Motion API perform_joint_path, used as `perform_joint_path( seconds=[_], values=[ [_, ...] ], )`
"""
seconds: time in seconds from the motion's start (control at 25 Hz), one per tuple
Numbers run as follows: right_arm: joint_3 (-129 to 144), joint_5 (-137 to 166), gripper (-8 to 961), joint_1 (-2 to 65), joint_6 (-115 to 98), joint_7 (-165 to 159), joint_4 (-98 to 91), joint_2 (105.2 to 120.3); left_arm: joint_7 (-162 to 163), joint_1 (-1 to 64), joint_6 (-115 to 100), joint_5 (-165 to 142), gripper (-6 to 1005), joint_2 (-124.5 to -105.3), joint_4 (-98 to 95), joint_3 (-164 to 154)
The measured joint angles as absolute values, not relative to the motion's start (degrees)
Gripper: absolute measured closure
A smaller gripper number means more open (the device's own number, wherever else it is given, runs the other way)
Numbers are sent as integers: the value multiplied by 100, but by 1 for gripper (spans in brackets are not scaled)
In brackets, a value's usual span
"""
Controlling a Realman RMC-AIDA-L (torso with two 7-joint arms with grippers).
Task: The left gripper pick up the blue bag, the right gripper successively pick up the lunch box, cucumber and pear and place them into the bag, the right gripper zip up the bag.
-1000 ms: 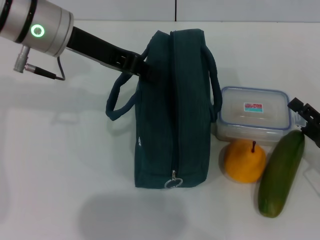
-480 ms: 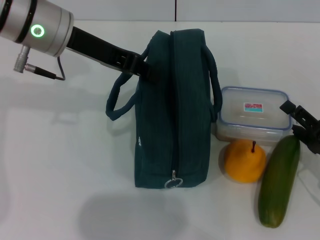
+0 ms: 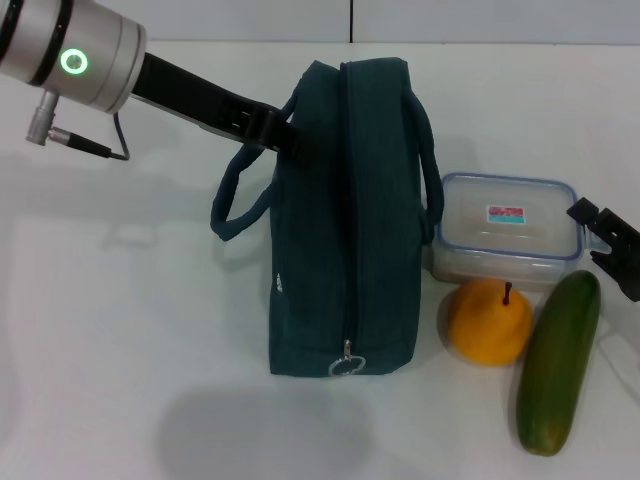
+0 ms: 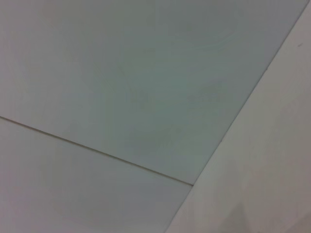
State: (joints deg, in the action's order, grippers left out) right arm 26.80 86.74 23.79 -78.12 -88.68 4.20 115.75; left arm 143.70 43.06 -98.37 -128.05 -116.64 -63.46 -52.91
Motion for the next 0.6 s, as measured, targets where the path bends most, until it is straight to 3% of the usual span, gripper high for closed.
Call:
perform_joint_path(
  seconds=[0.08, 0.16, 0.4, 0.6],
  values=[
    [2673, 8674, 289, 2374, -7808, -8869, 422, 11575, 14370, 4312, -9824, -12809, 942, -11663, -6346, -5291],
    [2672, 8675, 395, 2371, -7806, -8873, 422, 11575, 14370, 4313, -9803, -12812, 942, -11663, -6345, -5291],
    [2672, 8675, 551, 2358, -7800, -8938, 431, 11575, 14370, 4328, -9790, -12815, 942, -11663, -6346, -5291],
    [2664, 8675, 751, 2352, -7795, -8947, 431, 11575, 14370, 4333, -9783, -12815, 942, -11663, -6346, -5291]
  ],
)
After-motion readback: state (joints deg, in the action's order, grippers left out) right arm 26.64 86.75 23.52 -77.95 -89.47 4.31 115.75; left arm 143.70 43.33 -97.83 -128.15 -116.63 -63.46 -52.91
